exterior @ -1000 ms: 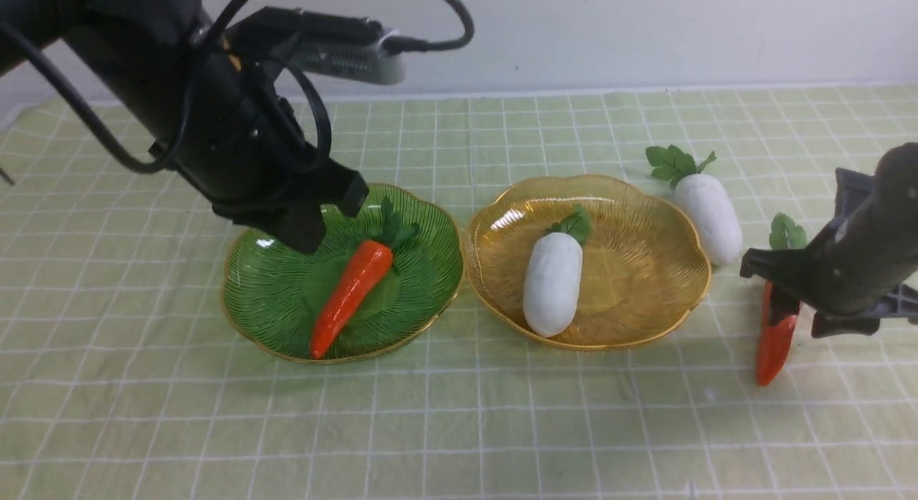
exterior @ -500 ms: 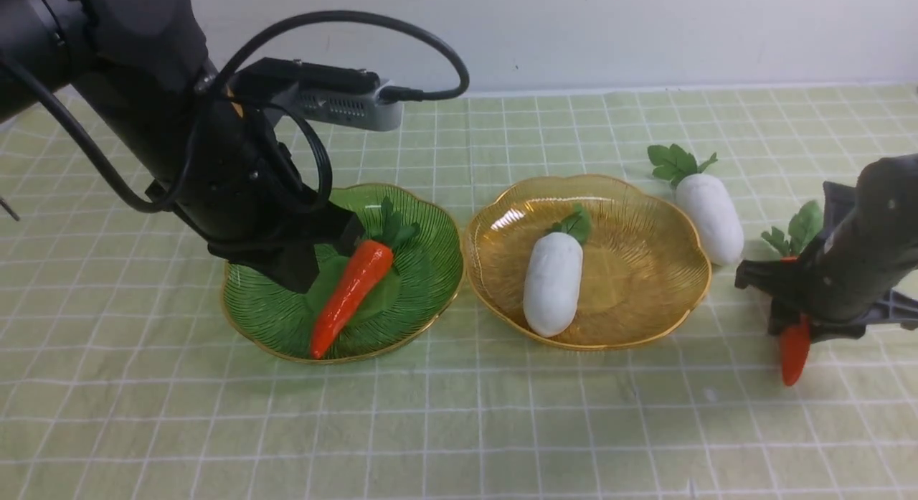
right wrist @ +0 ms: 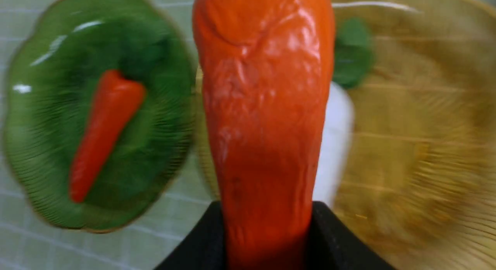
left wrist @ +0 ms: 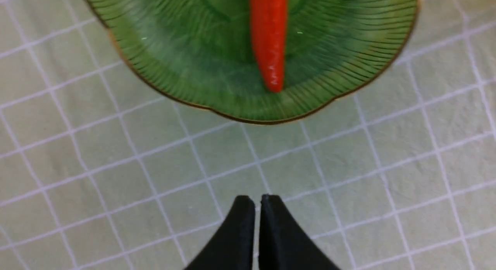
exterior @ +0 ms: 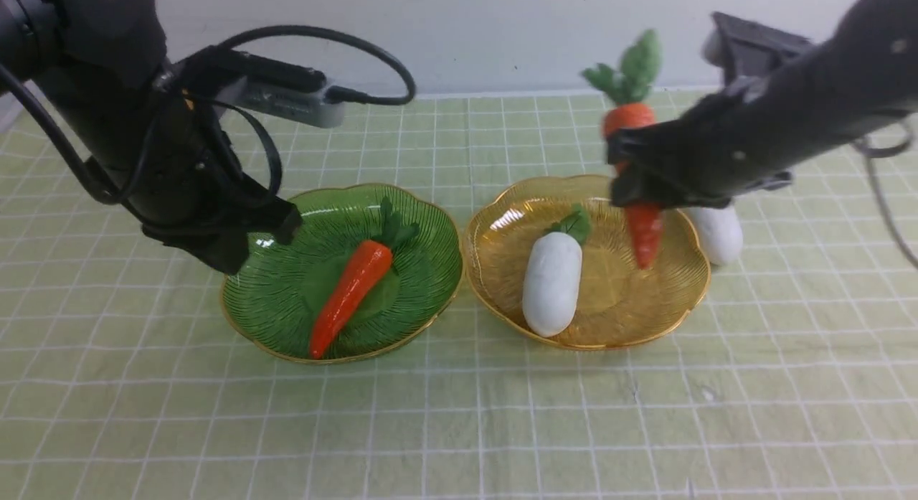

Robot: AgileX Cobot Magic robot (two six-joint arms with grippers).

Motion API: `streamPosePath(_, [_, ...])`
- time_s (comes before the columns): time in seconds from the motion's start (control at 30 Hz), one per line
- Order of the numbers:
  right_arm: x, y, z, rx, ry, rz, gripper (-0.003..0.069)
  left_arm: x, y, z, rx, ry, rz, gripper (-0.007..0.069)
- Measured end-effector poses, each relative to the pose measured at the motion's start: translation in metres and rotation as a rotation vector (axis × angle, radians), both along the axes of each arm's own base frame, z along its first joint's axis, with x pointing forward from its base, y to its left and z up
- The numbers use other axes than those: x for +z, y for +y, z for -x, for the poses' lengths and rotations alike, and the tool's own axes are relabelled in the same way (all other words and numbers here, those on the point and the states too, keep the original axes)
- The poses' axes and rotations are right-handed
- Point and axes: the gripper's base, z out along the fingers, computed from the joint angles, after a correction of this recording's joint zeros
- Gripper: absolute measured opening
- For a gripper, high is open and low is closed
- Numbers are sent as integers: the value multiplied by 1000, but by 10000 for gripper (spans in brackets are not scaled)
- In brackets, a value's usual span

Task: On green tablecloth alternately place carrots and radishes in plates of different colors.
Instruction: 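Pick up the vegetable and place it in the green plate with the right gripper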

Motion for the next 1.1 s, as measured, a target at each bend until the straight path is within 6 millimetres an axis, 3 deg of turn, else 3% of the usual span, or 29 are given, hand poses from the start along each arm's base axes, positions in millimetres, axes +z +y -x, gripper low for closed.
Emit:
streamPosePath(0.1, [-10, 49, -12, 58, -21, -88, 227, 0, 27, -5, 104, 8, 46, 5])
streamPosePath(0.2, [-21, 74, -21, 61, -26, -138, 227, 0, 37, -6, 151, 14, 92, 6])
streamPosePath(0.23, [-34, 90, -28, 66, -26, -154, 227, 0, 44, -7, 183, 17, 124, 6])
streamPosePath(0.33, [-54, 115, -39, 78, -51, -164, 227, 1, 49, -7, 215, 23, 180, 6])
streamPosePath(0.4, [-62, 121, -41, 86, -52, -159, 227, 1, 49, -7, 218, 24, 188, 6])
streamPosePath(0.47, [-82, 131, -46, 97, -28, -146, 251, 1, 49, -8, 221, 25, 199, 6])
streamPosePath(0.6, [-101, 134, -48, 99, 21, -135, 412, 1, 48, -8, 221, 26, 203, 6])
streamPosePath(0.7, [-97, 135, -47, 133, 53, -122, 563, 1, 48, -8, 220, 25, 203, 6])
streamPosePath(0.8, [-86, 131, -50, 168, 67, -101, 645, 1, 48, -8, 220, 25, 203, 6])
streamPosePath(0.93, [-66, 116, -57, 202, 108, -68, 682, 1, 48, -8, 220, 25, 203, 6])
streamPosePath(1.0, [-43, 92, -70, 192, 128, -51, 685, 1, 48, -8, 220, 25, 203, 6])
streamPosePath(1.03, [-41, 93, -69, 195, 129, -50, 685, 1, 48, -8, 220, 25, 203, 6])
streamPosePath(1.1, [-26, 61, -84, 163, 129, 3, 681, 1, 48, -8, 220, 25, 203, 6])
